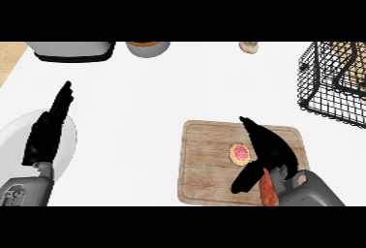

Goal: Pick the cupcake from the cutting board and place it in the tiered basket

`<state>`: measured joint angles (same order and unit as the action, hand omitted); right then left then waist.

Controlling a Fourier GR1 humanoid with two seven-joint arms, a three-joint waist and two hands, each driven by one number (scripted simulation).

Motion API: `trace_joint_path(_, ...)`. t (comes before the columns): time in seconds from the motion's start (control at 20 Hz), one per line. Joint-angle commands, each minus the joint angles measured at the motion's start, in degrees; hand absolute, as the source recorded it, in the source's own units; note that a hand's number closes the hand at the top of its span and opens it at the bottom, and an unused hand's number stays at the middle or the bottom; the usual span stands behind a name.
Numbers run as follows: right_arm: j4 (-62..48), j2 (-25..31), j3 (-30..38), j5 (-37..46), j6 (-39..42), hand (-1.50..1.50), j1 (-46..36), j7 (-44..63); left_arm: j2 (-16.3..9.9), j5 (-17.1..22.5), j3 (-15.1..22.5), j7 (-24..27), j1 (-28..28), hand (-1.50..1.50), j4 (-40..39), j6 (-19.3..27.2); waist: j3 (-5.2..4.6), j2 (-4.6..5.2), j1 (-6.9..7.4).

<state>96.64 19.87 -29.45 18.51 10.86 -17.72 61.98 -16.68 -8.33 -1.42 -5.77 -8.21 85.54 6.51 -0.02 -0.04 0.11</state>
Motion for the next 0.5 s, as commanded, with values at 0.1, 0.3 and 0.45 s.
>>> trace_joint_path(0.1,-2.48,-2.77,0.86,1.87,2.49,-1.5,1.89,2.83,-0.97,0.6,-2.53,-0.2,0.25,0.0,1.04,-1.64,0.02,0.01,0.01)
trace_joint_path(0.3,-8.99,-4.64,4.05,1.92,4.5,-1.5,-1.84,-0.95,0.35,0.0,-2.89,5.07,-2.43,0.0,-7.31,-2.42,0.01,0.11,-0.1)
trace_joint_path(0.45,-10.09,-8.13,2.59,4.1,3.32,-1.5,-0.15,-0.53,0.16,0.18,-3.5,2.45,-0.83,0.0,-3.49,-2.89,0.02,0.04,0.03)
